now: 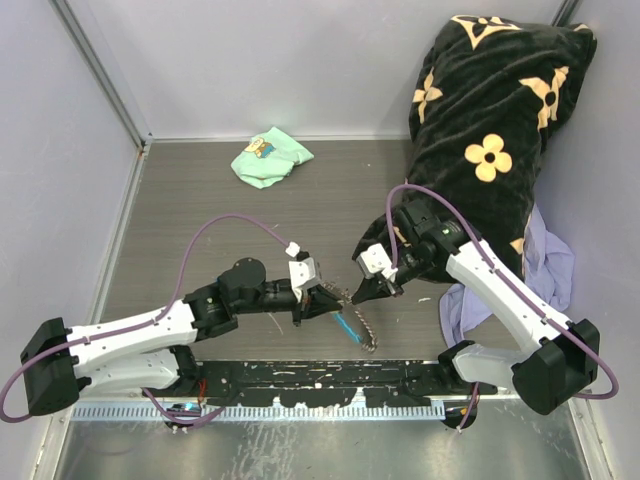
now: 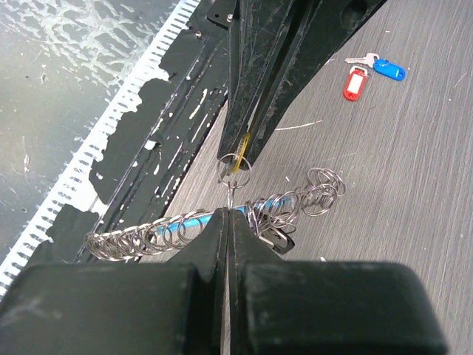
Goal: Remove the keys from the keyring
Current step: Remove the key from the keyring.
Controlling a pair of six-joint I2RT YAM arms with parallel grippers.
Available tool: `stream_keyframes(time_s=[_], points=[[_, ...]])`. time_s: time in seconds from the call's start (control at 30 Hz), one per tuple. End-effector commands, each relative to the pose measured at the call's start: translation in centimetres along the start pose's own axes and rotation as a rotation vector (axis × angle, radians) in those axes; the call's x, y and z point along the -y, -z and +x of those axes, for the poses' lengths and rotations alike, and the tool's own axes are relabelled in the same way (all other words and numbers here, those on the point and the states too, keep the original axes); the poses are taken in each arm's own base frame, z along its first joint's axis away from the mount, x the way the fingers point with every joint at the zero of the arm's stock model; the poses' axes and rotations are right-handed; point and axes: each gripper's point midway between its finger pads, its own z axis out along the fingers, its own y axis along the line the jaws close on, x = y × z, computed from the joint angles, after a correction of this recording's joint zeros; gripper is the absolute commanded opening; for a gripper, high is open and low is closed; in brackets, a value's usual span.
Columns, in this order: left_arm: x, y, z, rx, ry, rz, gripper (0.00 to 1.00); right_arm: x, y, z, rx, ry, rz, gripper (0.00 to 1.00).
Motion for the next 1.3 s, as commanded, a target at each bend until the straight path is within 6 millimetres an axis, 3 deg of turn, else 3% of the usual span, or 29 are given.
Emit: stream_keyframes(time_s=[0.0, 0.57, 1.03, 1.27], points=[[-0.1, 0.1, -2.9, 0.028, -0.075, -0.001, 0.00, 0.3, -0.2, -0.6, 0.011, -0.006, 0.012, 0.01], [0.0, 0.1, -3.6, -0.089, -0.138, 0.026, 0.00, 1.9, -0.7, -0.6, 0.014, -0.136, 0.047, 0.01], [0.7, 0.5, -2.9, -0.169, -0.175, 0.058, 0.00, 3.8, -0.9, -0.3, 0.014, -0.248, 0.110, 0.01], [0.4, 0.6, -1.6, -0.227, -0.184, 0.042, 0.00, 4.3, -0.8, -0.2, 0.011, -0.269, 0.135, 0.01]])
